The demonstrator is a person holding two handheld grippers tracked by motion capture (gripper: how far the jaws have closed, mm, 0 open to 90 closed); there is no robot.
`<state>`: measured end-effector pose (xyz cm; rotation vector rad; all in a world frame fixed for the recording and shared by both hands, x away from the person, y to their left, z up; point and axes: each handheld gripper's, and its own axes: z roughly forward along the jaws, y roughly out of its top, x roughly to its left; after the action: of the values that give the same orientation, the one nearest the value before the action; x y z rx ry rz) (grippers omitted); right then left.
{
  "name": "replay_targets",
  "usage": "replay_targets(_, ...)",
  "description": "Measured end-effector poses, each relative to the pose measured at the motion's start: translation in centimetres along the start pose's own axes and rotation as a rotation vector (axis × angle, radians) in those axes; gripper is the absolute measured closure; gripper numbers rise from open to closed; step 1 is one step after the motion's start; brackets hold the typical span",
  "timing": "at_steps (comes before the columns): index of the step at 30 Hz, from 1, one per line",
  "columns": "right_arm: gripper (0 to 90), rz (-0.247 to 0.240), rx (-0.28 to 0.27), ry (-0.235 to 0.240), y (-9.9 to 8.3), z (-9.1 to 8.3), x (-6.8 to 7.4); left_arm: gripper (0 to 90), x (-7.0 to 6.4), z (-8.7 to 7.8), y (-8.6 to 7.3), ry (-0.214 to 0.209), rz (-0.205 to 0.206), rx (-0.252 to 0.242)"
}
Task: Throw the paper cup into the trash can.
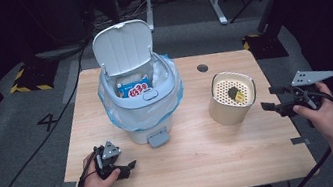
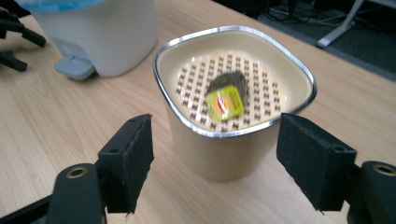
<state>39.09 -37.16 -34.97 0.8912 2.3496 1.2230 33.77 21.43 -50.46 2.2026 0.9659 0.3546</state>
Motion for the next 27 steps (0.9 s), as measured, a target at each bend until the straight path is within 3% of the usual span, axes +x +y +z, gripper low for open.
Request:
replay_targets(13,27.1,0.097,0.037,-0.036,-5.7,0.9,0.3,16.6,0.0,0.0,0.0,0.002,-0.004,0.0)
replay_targets(18,25.2,0.106,0.045,-0.044,-7.7,1.7,0.8,16.6,0.0,0.0,0.0,0.003,-0.002,0.001)
replay_targets(27,22.0,0.175,0.084,-0.073,-11.8,3.6,1.8,16.6,0.0,0.0,0.0,0.003,0.0,0.0)
